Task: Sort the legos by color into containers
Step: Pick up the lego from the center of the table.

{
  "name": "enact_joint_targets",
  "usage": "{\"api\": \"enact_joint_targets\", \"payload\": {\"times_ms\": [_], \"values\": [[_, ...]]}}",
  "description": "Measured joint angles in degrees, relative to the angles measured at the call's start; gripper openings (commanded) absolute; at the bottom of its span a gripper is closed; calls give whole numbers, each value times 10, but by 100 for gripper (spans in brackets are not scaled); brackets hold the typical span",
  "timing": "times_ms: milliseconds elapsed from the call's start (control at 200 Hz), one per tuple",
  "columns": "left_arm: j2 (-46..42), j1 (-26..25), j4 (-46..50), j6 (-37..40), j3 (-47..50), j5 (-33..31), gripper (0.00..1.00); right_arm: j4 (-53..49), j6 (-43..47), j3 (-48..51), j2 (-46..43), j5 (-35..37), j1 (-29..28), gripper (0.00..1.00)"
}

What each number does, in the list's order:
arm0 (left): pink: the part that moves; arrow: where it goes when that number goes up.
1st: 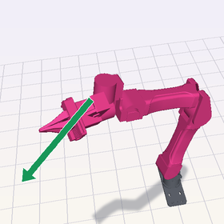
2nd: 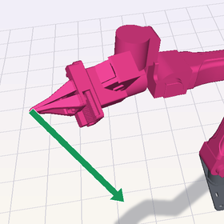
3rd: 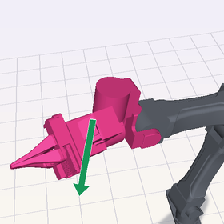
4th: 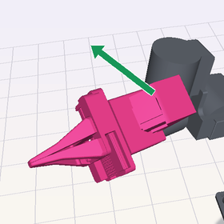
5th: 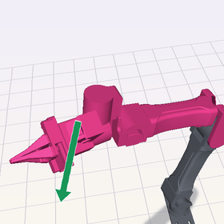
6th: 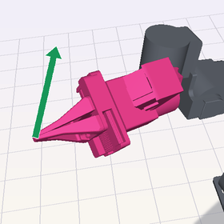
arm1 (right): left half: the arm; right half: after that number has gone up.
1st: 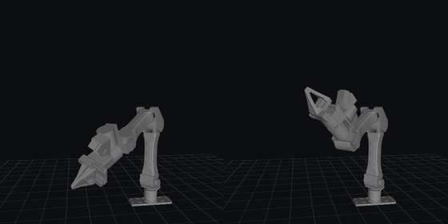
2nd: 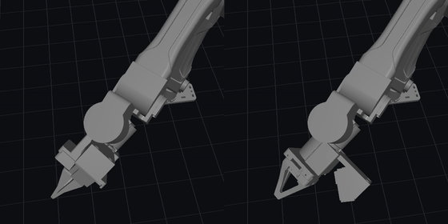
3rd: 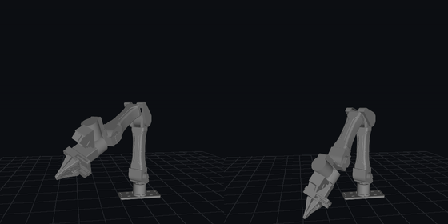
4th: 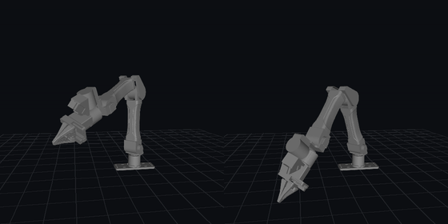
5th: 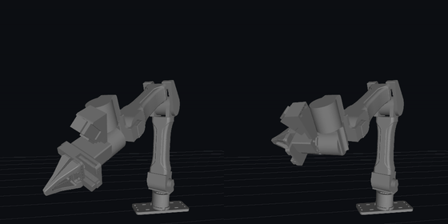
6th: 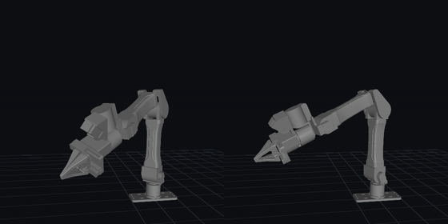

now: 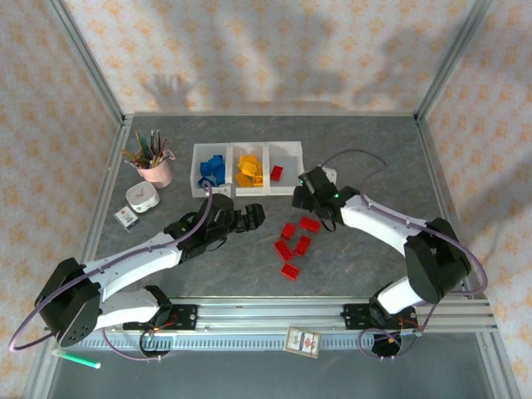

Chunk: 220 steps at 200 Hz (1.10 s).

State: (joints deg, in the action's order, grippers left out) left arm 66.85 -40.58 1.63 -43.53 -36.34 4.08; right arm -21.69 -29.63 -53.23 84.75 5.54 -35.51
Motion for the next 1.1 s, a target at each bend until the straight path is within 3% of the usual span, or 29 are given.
{"api": "enact_joint_targets", "payload": {"times_ms": [355, 681, 1101], "values": [[-1, -26, -13, -25, 13, 0, 99, 12, -103, 83, -14, 9, -38, 97], [-1, -33, -28, -36, 16, -3, 99, 47, -130, 88, 30, 8, -54, 94], [0, -33, -28, -36, 19, -2, 99, 58, -120, 85, 63, 21, -55, 69]]}}
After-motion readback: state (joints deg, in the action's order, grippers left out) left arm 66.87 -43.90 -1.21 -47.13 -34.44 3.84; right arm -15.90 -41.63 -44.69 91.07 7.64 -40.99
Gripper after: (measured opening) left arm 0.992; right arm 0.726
